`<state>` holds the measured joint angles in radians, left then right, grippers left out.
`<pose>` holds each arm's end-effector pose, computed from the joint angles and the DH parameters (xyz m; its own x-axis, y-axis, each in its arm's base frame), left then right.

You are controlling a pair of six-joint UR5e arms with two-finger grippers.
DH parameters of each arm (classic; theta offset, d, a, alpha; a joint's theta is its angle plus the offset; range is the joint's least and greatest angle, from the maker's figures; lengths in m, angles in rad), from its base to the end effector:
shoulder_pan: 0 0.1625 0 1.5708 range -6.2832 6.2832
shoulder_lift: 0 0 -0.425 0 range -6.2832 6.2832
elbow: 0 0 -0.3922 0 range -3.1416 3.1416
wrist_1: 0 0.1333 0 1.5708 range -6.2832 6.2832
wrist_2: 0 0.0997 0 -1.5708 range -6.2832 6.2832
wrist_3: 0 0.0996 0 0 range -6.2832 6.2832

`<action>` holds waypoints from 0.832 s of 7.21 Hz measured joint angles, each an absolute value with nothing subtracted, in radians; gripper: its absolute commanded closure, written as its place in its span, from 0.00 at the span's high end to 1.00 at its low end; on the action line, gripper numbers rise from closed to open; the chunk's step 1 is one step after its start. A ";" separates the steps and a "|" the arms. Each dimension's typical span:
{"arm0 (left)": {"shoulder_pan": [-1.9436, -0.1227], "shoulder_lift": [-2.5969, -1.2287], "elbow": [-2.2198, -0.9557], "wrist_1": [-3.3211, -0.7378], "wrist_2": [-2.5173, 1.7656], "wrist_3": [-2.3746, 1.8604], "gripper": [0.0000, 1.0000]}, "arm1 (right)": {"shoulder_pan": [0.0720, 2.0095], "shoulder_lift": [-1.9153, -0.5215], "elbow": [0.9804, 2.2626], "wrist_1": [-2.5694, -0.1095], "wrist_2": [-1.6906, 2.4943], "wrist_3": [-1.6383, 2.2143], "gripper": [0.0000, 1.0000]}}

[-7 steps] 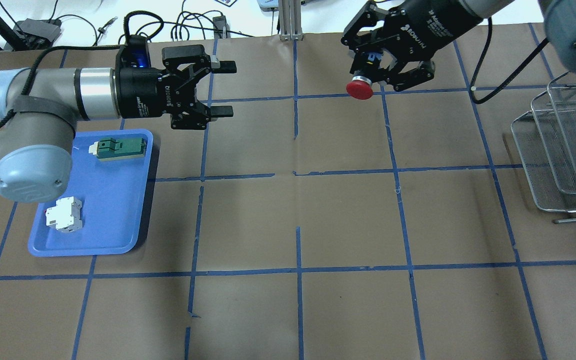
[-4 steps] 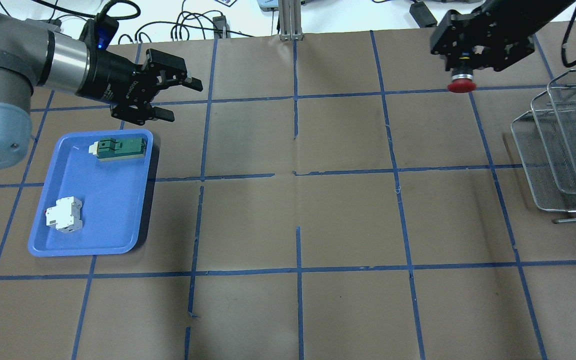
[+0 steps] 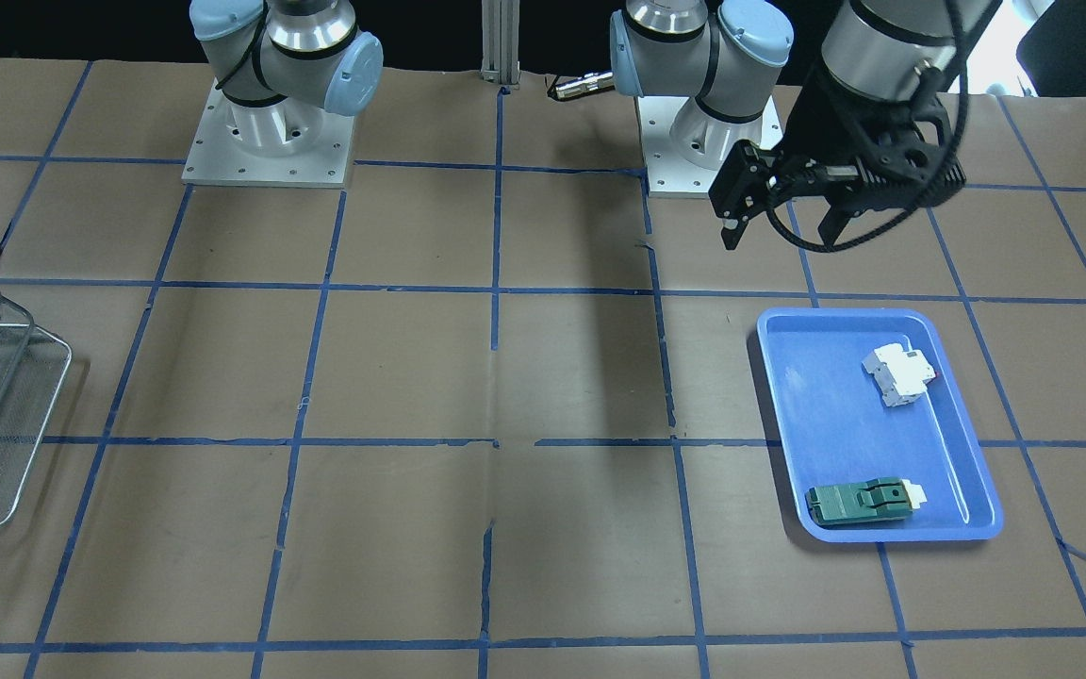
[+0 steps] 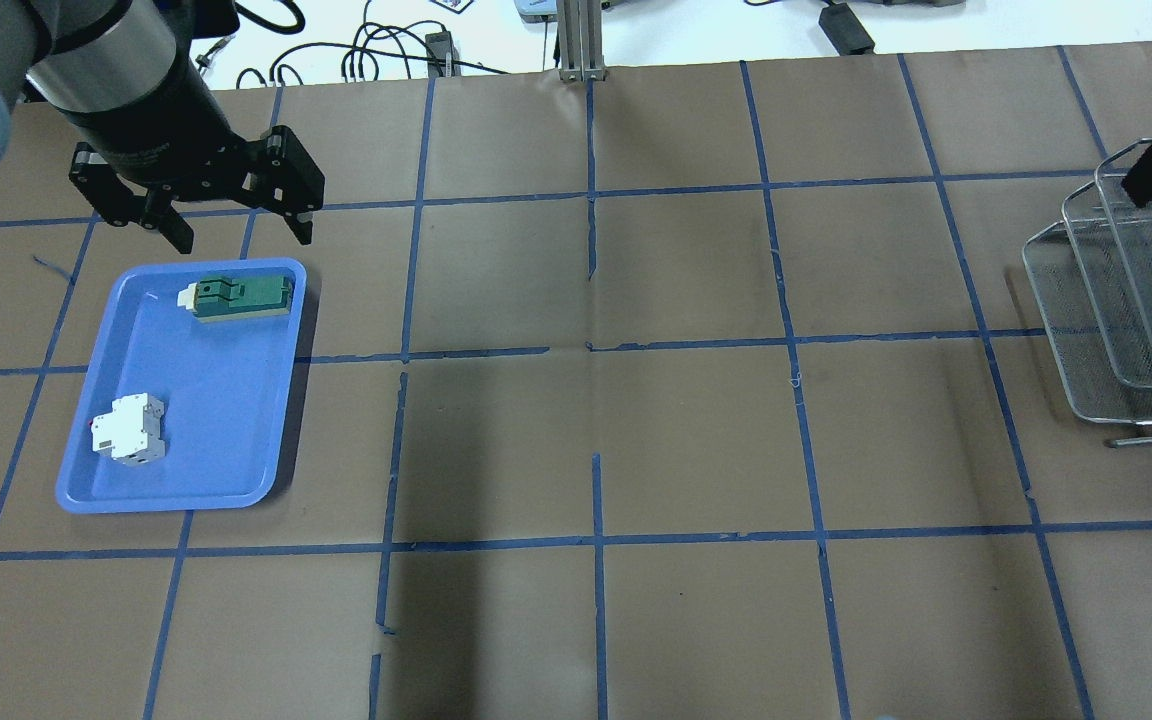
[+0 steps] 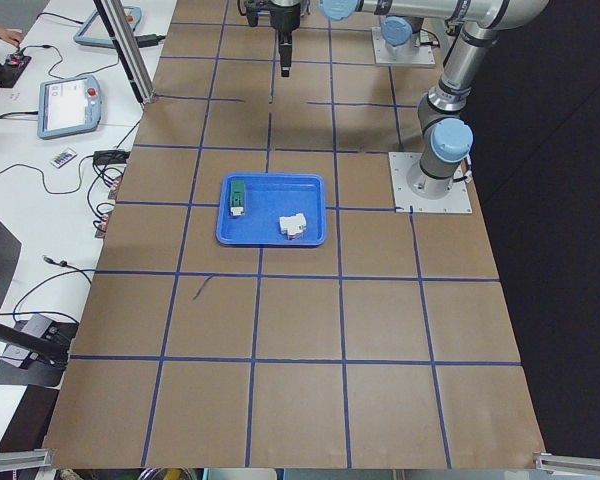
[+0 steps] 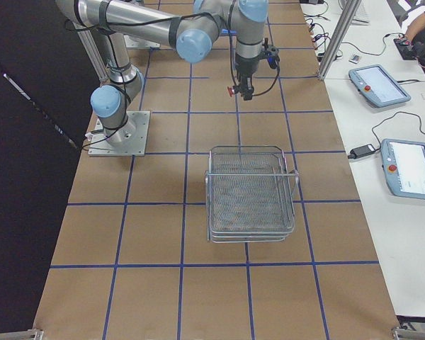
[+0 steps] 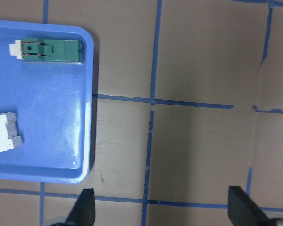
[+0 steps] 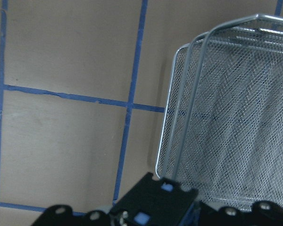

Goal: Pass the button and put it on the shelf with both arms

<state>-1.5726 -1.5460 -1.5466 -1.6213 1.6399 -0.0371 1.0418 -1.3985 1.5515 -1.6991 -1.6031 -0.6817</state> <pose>-0.1273 -0.4805 0.5071 -0.9970 -0.0352 -0.0691 -0.0352 0.9994 -0.0010 -0.1691 -0.5471 0.4195 -0.9882 -0.1527 0.0095 -0.1522 0.9876 0.0395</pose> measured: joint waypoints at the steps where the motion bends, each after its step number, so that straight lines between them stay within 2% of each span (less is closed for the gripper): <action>1: -1.571 -1.541 -1.559 -1.630 1.646 -0.010 1.00 | 0.999 -1.338 1.554 -1.737 -1.603 -0.711 0.30; 2: -1.562 -1.539 -1.565 -1.632 1.621 0.004 1.00 | 0.967 -1.297 1.555 -1.768 -1.602 -0.731 0.59; 3: -1.546 -1.539 -1.562 -1.634 1.586 0.011 1.00 | 0.946 -1.271 1.555 -1.798 -1.601 -0.751 0.92; 4: -1.522 -1.539 -1.555 -1.635 1.567 0.016 1.00 | 0.934 -1.253 1.555 -1.825 -1.598 -0.764 1.00; 6: -1.487 -1.541 -1.546 -1.637 1.540 0.018 1.00 | 0.930 -1.254 1.547 -1.823 -1.593 -0.764 1.00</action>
